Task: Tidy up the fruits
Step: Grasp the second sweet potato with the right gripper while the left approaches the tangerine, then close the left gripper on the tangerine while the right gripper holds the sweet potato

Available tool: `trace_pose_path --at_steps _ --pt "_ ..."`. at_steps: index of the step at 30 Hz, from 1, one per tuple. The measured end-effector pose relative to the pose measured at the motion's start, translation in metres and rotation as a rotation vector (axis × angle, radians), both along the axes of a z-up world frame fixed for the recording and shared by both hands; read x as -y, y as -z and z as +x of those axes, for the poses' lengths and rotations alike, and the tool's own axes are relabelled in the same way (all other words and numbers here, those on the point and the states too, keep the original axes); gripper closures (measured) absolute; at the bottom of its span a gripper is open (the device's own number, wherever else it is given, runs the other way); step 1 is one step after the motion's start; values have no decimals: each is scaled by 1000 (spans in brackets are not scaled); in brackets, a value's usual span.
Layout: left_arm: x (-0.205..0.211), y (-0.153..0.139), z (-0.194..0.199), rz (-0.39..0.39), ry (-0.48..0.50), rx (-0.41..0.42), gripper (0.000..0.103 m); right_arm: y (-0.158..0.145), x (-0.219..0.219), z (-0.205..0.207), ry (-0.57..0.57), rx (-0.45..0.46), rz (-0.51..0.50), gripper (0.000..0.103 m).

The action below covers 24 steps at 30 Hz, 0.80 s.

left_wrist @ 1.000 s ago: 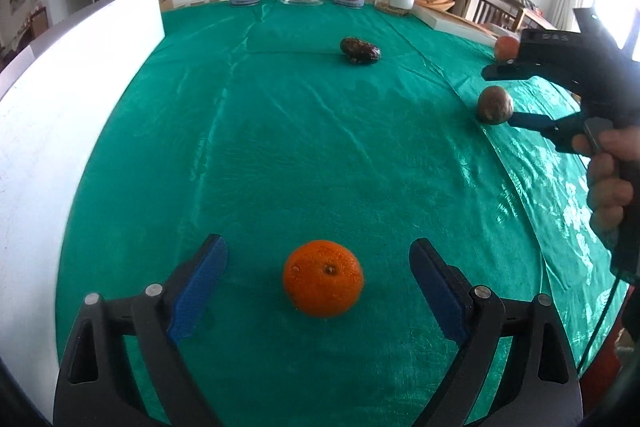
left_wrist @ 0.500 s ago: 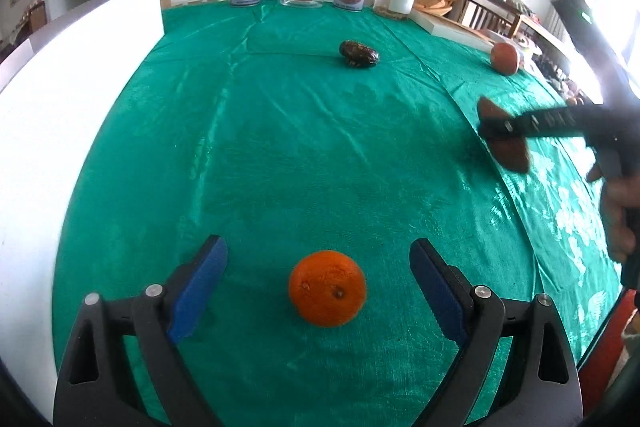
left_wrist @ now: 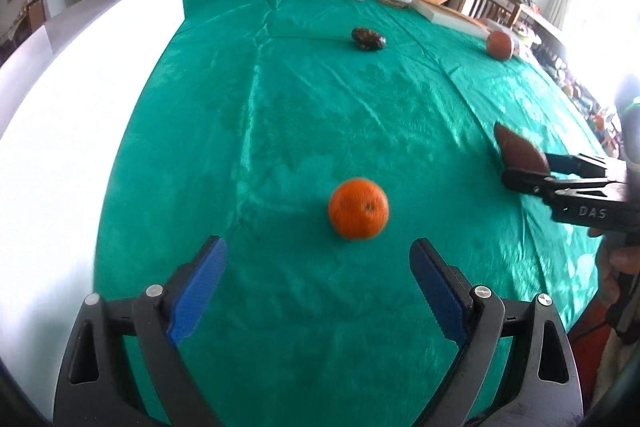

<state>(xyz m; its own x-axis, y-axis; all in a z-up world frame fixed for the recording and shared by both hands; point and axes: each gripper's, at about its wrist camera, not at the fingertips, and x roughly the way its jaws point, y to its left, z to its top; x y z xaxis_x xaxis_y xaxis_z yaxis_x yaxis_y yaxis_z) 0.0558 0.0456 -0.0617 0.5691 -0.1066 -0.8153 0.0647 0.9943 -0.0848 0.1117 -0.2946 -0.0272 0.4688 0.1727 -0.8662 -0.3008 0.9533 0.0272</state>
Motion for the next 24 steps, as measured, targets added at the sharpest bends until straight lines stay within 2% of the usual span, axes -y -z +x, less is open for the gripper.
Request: trace_pose_path --at_steps 2,4,6,9,11,13,14,18,24 --pt "7 8 -8 39 -6 -24 9 1 5 -19 51 40 14 28" --pt "20 13 -17 115 -4 -3 7 3 14 -44 87 72 23 25" --pt "24 14 -18 103 13 -9 4 9 19 -68 100 82 2 24" --pt "24 15 -17 102 14 -18 2 10 23 -93 113 100 -29 17" --pt "24 16 -18 106 22 -13 1 11 25 -96 117 93 -18 13" --pt "24 17 -19 104 30 -12 1 14 21 -94 114 96 -25 2" --pt "23 17 -19 104 35 -18 1 16 21 -95 115 94 -20 0" --pt "23 15 -15 106 40 -42 0 20 18 -98 141 136 -19 0" --pt "25 16 -13 107 6 -54 0 20 17 -99 142 142 -19 0"
